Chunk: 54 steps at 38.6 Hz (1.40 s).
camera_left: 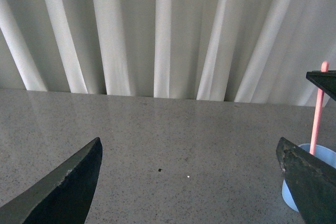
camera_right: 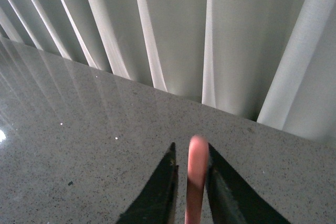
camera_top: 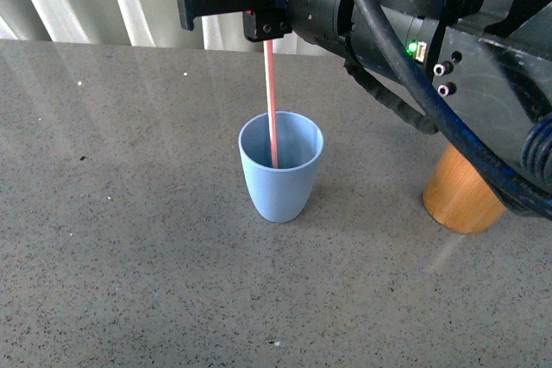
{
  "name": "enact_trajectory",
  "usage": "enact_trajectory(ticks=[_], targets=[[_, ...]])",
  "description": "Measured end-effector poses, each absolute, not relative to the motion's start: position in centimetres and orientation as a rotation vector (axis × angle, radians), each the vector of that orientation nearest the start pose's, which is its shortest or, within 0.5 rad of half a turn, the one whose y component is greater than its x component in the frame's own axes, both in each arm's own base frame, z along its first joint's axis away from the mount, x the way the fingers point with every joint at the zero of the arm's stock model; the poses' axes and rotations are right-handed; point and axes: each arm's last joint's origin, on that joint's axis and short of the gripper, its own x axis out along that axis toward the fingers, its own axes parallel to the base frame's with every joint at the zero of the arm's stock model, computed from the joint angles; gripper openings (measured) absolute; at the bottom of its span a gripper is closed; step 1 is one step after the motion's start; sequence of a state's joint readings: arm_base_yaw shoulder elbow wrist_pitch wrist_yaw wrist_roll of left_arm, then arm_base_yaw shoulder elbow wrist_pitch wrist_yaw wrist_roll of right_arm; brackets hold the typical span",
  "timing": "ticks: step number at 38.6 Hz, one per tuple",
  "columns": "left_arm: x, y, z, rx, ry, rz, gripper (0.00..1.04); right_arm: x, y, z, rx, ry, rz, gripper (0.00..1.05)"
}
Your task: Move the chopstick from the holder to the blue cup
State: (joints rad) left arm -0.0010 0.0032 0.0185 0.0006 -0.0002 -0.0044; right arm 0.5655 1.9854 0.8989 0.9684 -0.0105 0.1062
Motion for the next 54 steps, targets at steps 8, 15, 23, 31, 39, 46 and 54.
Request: enact_trajectory(ticks=[8,15,23,31,39,46,54], targets=[[9.7,0.0,17.0,-0.004,-0.016,-0.001,0.98,32.7,20.7,14.4,0.073,0.147,0.533,0.48],[9.7,0.0,17.0,-0.004,-0.016,-0.001,0.98,32.3,19.1,16.8,0.092,0.107,0.465,0.76],[9.7,0.0,17.0,-0.004,-0.016,-0.001,0.98,29.7,13.3,21.3,0.055,0.075,0.210,0.94],[9.7,0.0,17.0,-0.004,-0.016,-0.001,0.98,23.6,4.3,22.1,-0.021,0.169,-0.073,0.95],[9.7,0.0,17.0,-0.004,-0.016,-0.001,0.98,20.2,0.1,18.6,-0.085,0.360,-0.218,0.95],[9.7,0.0,17.0,-0.004,-0.017,0.000,0.98,19.6,0.1,17.9,-0.021,0.127,-0.013,0.76],[9.7,0.0,17.0,-0.004,-0.017,-0.001,0.98,17.6,0.1,18.1,-0.015,0.003,0.005,0.44]])
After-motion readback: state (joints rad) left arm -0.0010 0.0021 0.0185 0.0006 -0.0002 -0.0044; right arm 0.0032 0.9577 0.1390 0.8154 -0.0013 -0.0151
